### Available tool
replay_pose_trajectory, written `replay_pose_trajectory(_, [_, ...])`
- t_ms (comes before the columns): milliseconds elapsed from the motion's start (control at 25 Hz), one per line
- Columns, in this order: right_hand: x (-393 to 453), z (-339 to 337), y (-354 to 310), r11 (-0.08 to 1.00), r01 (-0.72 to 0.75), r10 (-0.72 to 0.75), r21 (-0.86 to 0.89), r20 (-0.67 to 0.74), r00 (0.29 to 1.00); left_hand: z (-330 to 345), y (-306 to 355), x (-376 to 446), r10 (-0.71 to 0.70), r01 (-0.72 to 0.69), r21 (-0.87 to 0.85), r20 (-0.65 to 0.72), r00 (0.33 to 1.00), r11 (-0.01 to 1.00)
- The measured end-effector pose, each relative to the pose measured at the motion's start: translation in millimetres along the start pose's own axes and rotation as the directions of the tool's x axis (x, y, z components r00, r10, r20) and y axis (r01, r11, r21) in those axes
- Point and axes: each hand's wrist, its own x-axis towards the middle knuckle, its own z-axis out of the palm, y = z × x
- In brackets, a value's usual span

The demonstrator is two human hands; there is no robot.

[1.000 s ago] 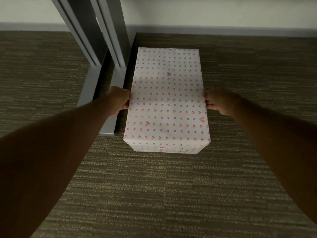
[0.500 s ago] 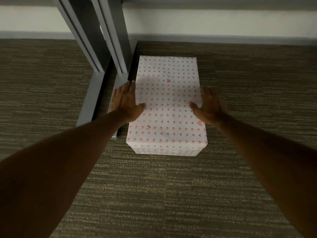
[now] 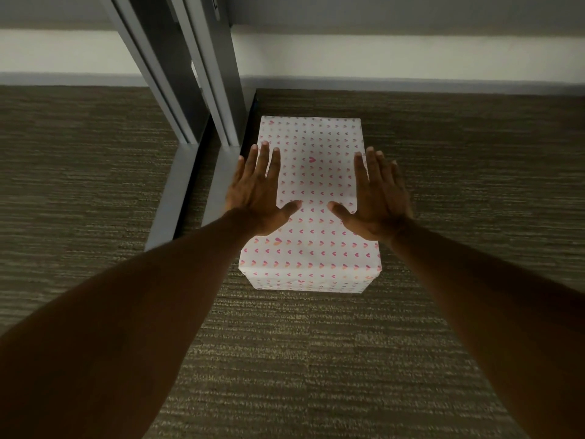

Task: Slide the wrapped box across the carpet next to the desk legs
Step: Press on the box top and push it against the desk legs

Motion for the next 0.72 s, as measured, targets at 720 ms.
replay_pose_trajectory(720, [7,2,0,1.0,0.012,-0.011,0.016,-0.045,0.999,8,3,12,0.006,-0.007,-0.035,-0.024,1.0,0.999])
